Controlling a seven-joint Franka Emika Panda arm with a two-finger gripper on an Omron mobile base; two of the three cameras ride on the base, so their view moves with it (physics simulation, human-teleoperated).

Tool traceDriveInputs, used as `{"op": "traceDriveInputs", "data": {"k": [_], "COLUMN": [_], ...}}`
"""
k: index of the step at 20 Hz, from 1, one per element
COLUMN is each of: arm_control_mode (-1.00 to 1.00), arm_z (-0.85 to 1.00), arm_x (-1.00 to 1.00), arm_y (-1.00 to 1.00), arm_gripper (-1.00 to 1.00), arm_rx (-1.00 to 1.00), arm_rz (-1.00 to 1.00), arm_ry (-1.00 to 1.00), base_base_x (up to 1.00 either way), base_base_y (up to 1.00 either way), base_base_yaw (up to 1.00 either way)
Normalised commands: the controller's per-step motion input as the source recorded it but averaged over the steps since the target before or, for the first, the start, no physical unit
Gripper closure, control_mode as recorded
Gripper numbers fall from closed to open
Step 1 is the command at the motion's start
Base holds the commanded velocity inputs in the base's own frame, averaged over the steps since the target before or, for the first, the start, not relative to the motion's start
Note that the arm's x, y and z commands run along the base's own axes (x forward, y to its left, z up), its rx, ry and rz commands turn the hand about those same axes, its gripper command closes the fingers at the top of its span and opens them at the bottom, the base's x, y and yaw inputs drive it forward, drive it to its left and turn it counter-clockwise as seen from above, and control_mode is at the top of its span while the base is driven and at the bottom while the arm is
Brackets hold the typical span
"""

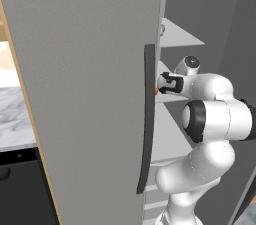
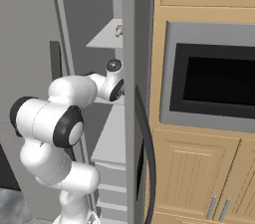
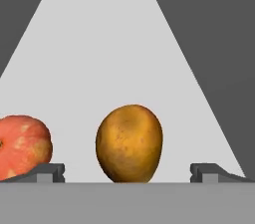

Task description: Take the mango, mushroom, and squash from the freezer and place them in the bowl on the counter.

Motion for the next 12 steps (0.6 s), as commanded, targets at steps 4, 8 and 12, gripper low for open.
{"op": "traceDriveInputs", "data": {"k": [4,8,12], "arm_control_mode": [-1.0,-1.0,-1.0], "arm_z": [-0.04,-0.06,-0.08], "arm_x": [0.11,0.03,0.01], "arm_y": [0.0,0.0,0.0], "arm_gripper": [-1.0,-1.0,-1.0], "arm_rx": [0.0,0.0,0.0], "arm_rz": [0.0,0.0,0.0], "arm_ry": [0.0,0.0,0.0], "base_base_x": [0.0,0.0,0.0], "base_base_y": [0.0,0.0,0.0], "base_base_yaw": [0.0,0.0,0.0]}}
